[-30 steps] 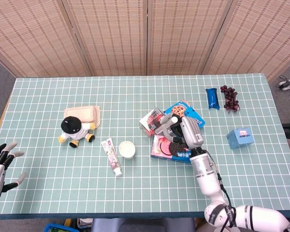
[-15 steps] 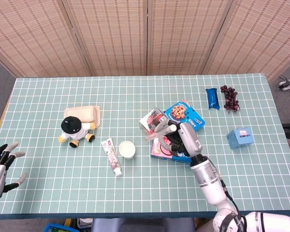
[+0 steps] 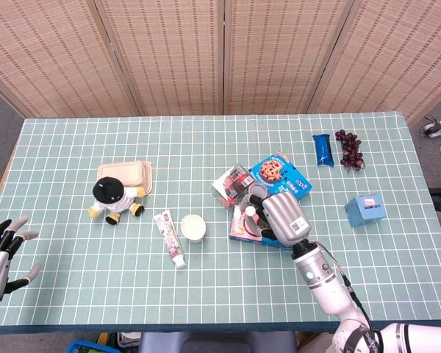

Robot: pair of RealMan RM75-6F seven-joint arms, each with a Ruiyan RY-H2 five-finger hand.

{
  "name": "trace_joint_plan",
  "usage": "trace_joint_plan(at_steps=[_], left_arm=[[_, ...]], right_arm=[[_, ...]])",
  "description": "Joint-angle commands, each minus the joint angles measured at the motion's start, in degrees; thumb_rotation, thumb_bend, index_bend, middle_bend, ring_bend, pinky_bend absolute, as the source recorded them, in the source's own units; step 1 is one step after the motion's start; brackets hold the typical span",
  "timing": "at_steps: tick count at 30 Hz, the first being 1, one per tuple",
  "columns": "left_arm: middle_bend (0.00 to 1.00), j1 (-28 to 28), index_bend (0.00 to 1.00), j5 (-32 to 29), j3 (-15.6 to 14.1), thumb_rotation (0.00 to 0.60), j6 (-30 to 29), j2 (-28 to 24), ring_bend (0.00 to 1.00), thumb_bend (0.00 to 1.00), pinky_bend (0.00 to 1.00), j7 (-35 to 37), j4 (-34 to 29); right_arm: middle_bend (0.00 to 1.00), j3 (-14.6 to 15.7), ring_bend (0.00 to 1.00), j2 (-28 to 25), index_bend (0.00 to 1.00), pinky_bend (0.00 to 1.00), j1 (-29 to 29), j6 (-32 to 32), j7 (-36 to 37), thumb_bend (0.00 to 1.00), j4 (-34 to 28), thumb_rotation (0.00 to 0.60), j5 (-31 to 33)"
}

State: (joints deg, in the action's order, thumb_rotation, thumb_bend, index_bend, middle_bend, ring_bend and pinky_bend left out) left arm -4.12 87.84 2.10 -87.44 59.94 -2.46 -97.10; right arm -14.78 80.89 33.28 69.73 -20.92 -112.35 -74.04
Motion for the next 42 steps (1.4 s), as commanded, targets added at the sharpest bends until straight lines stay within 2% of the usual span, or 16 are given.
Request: trace_joint_plan(at_steps=[1, 3, 6, 9, 11, 16, 19, 21, 27, 32, 36, 39, 42], left_arm=[[0.14, 0.06, 0.36, 0.02, 0.01, 0.600, -0.11, -0.01, 0.08, 0.27, 0.30, 0.09, -0.02], [0.14, 0.05, 0.36, -0.02, 0.04, 0.600, -0.11, 0.00, 0.08, 0.27, 0.30, 0.15, -0.01], [0.14, -0.01, 0.36, -0.13, 0.07, 0.600, 0.05, -0.01, 0.08, 0.27, 0.30, 0.16, 0.01], [0.14, 0.01, 0.36, -0.17, 0.11, 0.600, -0.02, 0.06, 0.08, 0.27, 0.30, -0.03, -0.07], [0.14, 0.06, 0.36, -0.11, 0.09, 0.600, -0.12, 0.07, 0.08, 0.27, 0.30, -0.03, -0.11], [0.14, 0.06, 0.36, -0.07, 0.06, 0.600, -0.09, 0.05, 0.08, 0.27, 0.30, -0.05, -0.09], [0.14, 0.04, 0.36, -0.05, 0.05, 0.600, -0.04, 0.04, 0.08, 0.27, 0.30, -0.08, -0.10], [0.14, 0.07, 0.36, -0.07, 0.07, 0.600, -0.11, 0.03, 0.08, 0.27, 0.30, -0.06, -0.13], [0.14, 0.13, 0.36, -0.04, 0.09, 0.600, -0.23, -0.05, 0.08, 0.27, 0.30, 0.12, -0.18], [0.14, 0.13, 0.36, 0.04, 0.08, 0.600, -0.26, -0.08, 0.08, 0.27, 0.30, 0.15, -0.19], [0.14, 0.16, 0.36, 0.12, 0.04, 0.600, -0.29, -0.10, 0.08, 0.27, 0.30, 0.12, -0.20], [0.14, 0.16, 0.36, 0.08, 0.06, 0.600, -0.28, -0.11, 0.08, 0.27, 0.30, 0.14, -0.22], [0.14, 0.12, 0.36, 0.06, 0.03, 0.600, -0.16, -0.10, 0.08, 0.27, 0.30, 0.06, -0.21]], right_arm=[[1.00, -0.32, 1.00, -1.53, 0.74, 1.00, -0.73, -2.61, 21.04, 0.70, -3.01, 0.600, -0.11], [1.00, -0.73, 1.00, -3.09, 0.74, 1.00, -1.15, -4.38, 30.40, 0.70, -3.53, 0.600, -1.63], [1.00, -0.80, 1.00, -4.44, 0.74, 1.00, -1.70, -5.08, 38.85, 0.70, -2.92, 0.600, -4.23], [1.00, -0.25, 1.00, -5.32, 0.74, 1.00, -1.78, -5.44, 40.15, 0.70, -1.84, 0.600, -5.49], [1.00, 0.46, 1.00, -5.44, 0.74, 1.00, -1.76, -4.78, 35.82, 0.70, -0.19, 0.600, -6.39], [1.00, 2.07, 1.00, -2.39, 0.74, 1.00, -2.13, 0.06, 12.56, 0.71, 3.49, 0.600, -5.64], [1.00, 2.39, 1.00, -0.26, 0.74, 1.00, -2.33, 2.25, 4.04, 0.71, 3.97, 0.600, -4.46], [1.00, 2.22, 1.00, 0.44, 0.74, 1.00, -2.37, 2.49, 3.39, 0.71, 3.45, 0.600, -3.48], [1.00, 1.19, 1.00, 0.33, 0.74, 1.00, -2.36, 1.12, 11.86, 0.72, 1.82, 0.600, -2.64], [1.00, 0.69, 1.00, -2.25, 0.74, 1.00, -2.45, -3.83, 28.87, 0.74, -0.80, 0.600, -2.03], [1.00, 0.49, 1.00, -3.48, 0.74, 1.00, -2.59, -5.24, 37.89, 0.75, -0.26, 0.600, -3.95], [1.00, 0.85, 1.00, -3.93, 0.74, 1.00, -2.57, -5.34, 38.61, 0.75, 0.50, 0.600, -4.99], [1.00, 1.46, 1.00, -4.37, 0.74, 1.00, -2.44, -5.17, 34.84, 0.75, 1.44, 0.600, -5.20]])
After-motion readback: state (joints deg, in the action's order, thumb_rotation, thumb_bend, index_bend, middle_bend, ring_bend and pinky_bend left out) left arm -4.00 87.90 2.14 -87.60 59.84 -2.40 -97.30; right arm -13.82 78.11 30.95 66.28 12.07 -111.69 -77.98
